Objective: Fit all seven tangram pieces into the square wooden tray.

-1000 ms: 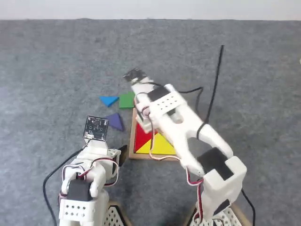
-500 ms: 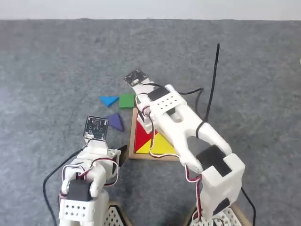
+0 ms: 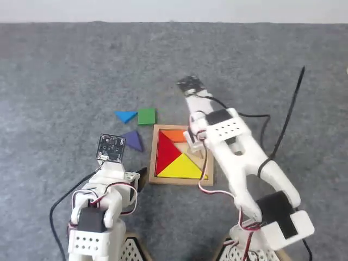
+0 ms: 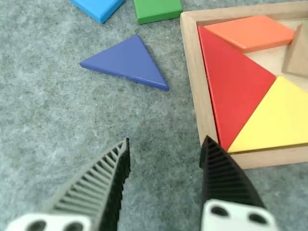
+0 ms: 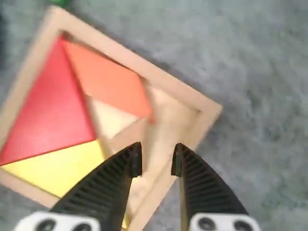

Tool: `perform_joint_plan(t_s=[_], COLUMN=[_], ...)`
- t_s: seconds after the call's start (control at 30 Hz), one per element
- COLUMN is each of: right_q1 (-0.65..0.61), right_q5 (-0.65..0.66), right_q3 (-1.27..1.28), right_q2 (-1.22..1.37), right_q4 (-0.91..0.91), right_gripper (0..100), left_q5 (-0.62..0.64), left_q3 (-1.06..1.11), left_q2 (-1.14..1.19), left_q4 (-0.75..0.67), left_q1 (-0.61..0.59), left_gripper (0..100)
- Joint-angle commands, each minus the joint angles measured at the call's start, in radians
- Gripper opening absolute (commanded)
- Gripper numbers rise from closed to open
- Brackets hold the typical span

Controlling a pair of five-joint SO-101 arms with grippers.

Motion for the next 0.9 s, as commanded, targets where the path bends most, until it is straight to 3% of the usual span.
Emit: perform_joint_plan(t_s=[0.0,0.47,0.87], right_q1=[0.013,-0.001,-0.156], right_q5=[0.009,0.014,0.055], right_q3=[0.0,-0.003,-0.028], right_q2=[-0.038,0.084,0.09], right_q4=[-0.033,-0.105,-0.104], right_gripper=[11.2,11.2,11.2], left_q5=[-0.003,-0.003,-0.003], left_q3=[-0.007,-0.007,-0.007], left_q2=[-0.02,-0.02,-0.02], left_q4=[0.005,0.005,0.005], left_q1=[-0.005,-0.005,-0.005], left_gripper=[24,24,24])
